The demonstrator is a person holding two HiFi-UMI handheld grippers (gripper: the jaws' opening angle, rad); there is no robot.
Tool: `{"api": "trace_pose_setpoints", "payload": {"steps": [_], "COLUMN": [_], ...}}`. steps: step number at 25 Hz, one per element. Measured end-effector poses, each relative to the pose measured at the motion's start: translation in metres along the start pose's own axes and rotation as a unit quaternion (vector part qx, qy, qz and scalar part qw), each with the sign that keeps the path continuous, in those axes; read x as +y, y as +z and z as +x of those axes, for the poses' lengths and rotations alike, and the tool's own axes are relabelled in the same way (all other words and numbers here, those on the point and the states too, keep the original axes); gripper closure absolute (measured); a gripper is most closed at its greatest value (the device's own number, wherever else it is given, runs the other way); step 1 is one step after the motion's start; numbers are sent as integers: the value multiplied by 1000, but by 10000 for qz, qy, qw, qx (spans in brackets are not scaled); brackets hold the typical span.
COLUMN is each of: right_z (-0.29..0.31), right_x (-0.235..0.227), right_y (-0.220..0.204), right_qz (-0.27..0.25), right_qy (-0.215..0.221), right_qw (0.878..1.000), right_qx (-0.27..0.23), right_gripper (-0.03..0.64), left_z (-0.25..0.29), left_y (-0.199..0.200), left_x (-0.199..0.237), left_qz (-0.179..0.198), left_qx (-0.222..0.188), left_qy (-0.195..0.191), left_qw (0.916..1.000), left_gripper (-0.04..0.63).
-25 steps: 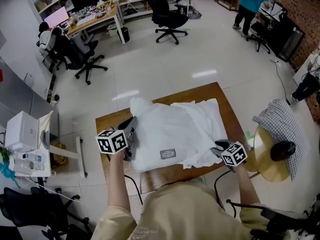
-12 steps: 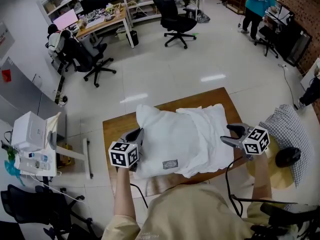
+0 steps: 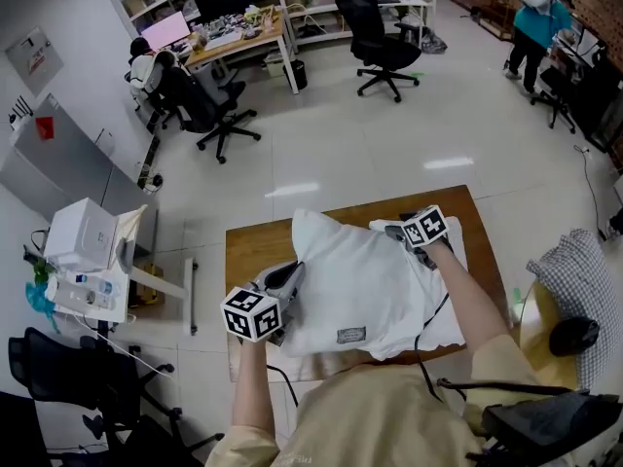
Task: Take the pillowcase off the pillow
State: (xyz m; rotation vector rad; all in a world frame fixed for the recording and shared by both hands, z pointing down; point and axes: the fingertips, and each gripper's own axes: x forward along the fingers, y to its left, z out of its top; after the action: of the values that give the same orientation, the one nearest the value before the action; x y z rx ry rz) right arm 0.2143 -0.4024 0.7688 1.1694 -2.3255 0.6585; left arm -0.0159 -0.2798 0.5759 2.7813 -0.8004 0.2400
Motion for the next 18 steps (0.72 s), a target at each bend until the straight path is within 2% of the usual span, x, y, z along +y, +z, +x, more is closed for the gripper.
{"api": "trace_pose_setpoints", "payload": {"steps": [1, 2, 3, 4, 5, 6, 7, 8, 10, 11, 13, 14, 15, 18], "right_z": [14, 23, 25, 20, 11, -1, -14, -25, -37, -36, -30, -27, -28, -46], "right_x": [-13, -25, -39, -56, -76, -99, -121, -139, -157, -158, -148, -138, -123, -60], "right_y": [-17, -31, -39, -43, -45, -49, -55, -62, -77, -81, -73, -62, -47, -1], "right_qz": [-15, 11, 82, 172, 244, 304, 424, 663, 1227, 1319, 1084, 896, 690, -120], "right_qy": [-9, -25, -75, -174, -323, -492, -627, -697, -749, -818, -1026, -1102, -1109, -733], "right_qw": [9995, 9987, 9981, 9979, 9976, 9968, 9956, 9939, 9884, 9867, 9878, 9893, 9913, 9966], "right_qx": [303, 518, 607, 600, 563, 545, 544, 535, 494, 488, 436, 343, 187, -369], "right_gripper": [416, 534, 589, 594, 598, 598, 598, 598, 597, 597, 594, 577, 526, 264], "left_z": [3, 5, 5, 2, -4, -12, -21, -30, -37, -35, -28, -25, -22, -15], "left_y": [-1, -3, -3, -1, 2, 6, 8, 8, 1, -2, -2, 1, 3, 7], "left_x": [-1, 0, 3, 6, 9, 13, 19, 25, 35, 38, 44, 49, 55, 72], "left_qz": [-27, -168, -477, -954, -1481, -1888, -2108, -2178, -2105, -2069, -2027, -1941, -1795, -1335], "left_qx": [-3, -48, -182, -426, -735, -1018, -1209, -1286, -1185, -1111, -1076, -1063, -1008, -643], "left_qy": [111, 189, 181, 77, -68, -173, -202, -164, -42, -13, 34, 96, 190, 564], "left_qw": [9999, 9997, 9985, 9945, 9862, 9766, 9698, 9674, 9704, 9720, 9733, 9752, 9784, 9874], "left_gripper": [588, 589, 589, 589, 589, 589, 589, 589, 590, 589, 589, 589, 589, 589]}}
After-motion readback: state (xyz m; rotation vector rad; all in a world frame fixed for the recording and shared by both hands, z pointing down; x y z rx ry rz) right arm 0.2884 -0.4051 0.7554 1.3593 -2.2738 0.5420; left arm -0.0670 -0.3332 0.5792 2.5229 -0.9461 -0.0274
